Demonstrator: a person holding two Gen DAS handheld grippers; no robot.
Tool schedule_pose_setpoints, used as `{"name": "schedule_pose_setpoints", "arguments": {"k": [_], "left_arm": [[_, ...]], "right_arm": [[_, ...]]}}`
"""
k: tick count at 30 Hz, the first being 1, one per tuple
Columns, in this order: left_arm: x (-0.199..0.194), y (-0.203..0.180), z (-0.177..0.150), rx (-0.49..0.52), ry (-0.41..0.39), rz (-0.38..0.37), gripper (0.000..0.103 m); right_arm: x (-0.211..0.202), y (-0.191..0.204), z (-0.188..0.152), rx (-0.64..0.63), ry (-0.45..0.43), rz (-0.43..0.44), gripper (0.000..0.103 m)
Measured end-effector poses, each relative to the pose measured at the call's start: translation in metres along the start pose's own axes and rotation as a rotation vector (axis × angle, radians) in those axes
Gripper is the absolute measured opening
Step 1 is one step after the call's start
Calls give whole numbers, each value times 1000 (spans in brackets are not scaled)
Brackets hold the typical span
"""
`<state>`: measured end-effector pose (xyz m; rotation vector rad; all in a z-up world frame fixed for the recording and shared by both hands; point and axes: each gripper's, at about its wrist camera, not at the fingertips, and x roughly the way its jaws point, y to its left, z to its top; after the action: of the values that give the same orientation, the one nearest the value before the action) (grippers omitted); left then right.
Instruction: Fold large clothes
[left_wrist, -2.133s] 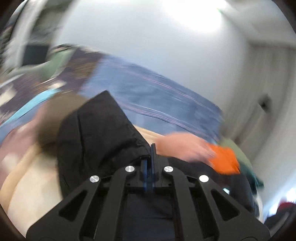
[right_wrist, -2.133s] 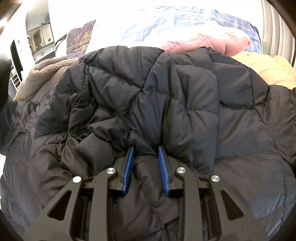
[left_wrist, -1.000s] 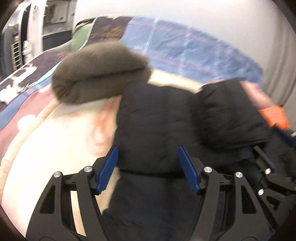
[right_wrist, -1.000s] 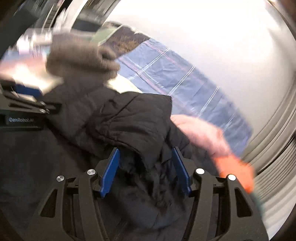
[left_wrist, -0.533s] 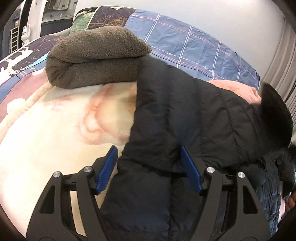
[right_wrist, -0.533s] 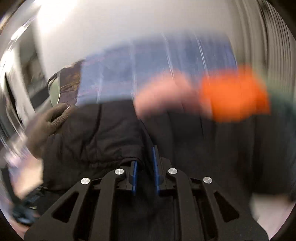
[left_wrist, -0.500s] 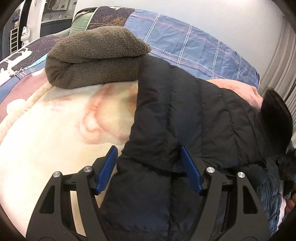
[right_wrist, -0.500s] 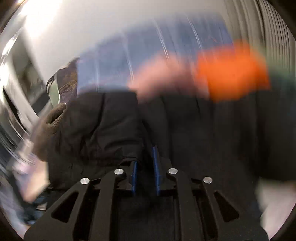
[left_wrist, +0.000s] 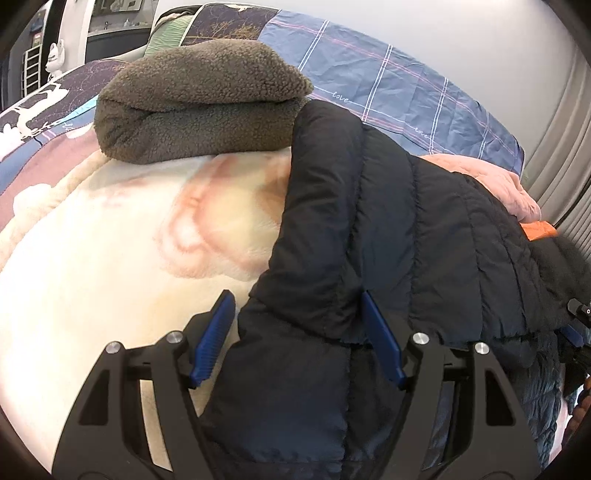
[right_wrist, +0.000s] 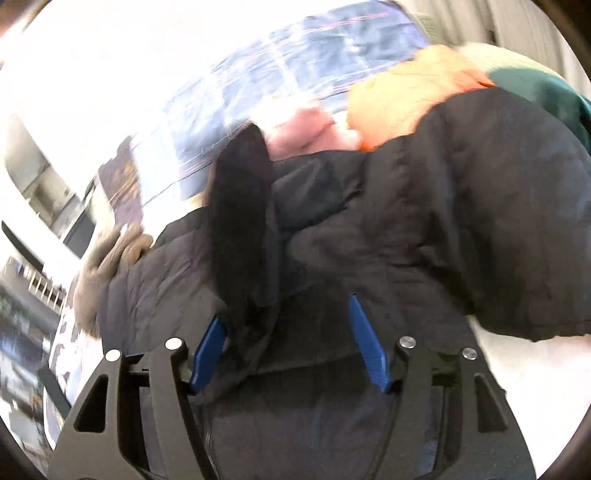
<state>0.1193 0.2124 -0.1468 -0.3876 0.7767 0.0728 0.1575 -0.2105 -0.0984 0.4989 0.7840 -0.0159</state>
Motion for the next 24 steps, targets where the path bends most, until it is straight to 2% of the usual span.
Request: {"name": "schedule_pose_setpoints", "arguments": {"k": [4,6,7,9,10,11,13,15,18,19,21,24], "left_arm": [[0,0,-1,-1,0,-3,71],[-1,0,0,-3,-3,-6,69],[-3,0,0,-4,-8,-8,60],[-11,-3,3,-6,-22,-23,38],[-19,-7,6,-2,-36,-34,30],[-24,-11,9,5,-47,-48,27],[-37,-24,16,43,-76,-80,25],[-46,-46,24,128,-99,-87,25],[-49,-74,32,205,-111,-90,25],[-48,-81,34,218,-109,-89,25],[-48,-91,39,220,-115,-38,28],[-60,-82,47,111,-197,124,39]], "right_arm": [[-19,-26,1,63,-95,-87,65],[-42,-24,-6,50,-187,-143,65],[-46,-21,-7,37,-226,-148,60],[-49,-6,-7,-38,-259,-89,50],[-47,3,-8,-88,-243,-47,44],[-38,17,-8,-153,-209,16,41],[-23,31,-13,-215,-146,82,33],[7,40,-16,-236,-45,62,33],[65,30,-26,-178,137,-36,33],[77,26,-31,-181,155,-43,32],[84,25,-36,-213,129,-48,31],[85,32,-36,-244,126,-66,32]]}}
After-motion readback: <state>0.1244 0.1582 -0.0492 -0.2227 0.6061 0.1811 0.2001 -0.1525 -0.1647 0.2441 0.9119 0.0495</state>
